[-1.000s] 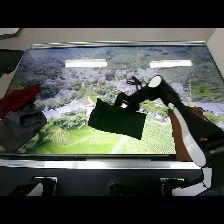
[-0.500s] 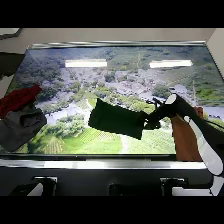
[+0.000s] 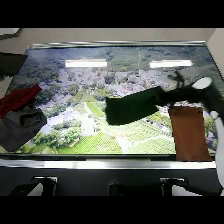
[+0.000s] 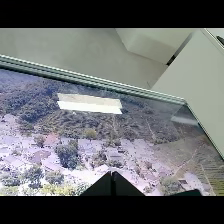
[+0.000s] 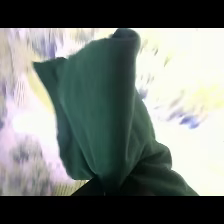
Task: Fold the shirts.
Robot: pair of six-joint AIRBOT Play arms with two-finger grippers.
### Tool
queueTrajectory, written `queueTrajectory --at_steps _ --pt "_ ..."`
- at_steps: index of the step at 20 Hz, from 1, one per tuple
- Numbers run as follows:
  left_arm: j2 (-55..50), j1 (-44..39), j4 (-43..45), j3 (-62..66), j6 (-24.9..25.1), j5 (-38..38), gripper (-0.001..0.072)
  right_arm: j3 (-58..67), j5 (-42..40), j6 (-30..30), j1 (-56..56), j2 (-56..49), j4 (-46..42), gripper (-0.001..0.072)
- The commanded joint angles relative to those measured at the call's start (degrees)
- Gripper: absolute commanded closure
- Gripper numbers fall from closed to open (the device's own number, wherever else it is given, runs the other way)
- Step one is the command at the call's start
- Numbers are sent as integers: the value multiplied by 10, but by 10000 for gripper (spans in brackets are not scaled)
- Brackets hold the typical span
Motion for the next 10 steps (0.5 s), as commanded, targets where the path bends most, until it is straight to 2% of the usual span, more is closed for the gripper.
queueTrajectory --at_steps 1,5,10 --pt "0 0 0 0 0 0 678 100 77 31 -97 48 -87 680" --pt "0 0 0 0 0 0 678 160 126 58 -201 65 -129 679" --pt "1 0 0 0 1 0 678 170 147 122 -300 66 -91 679"
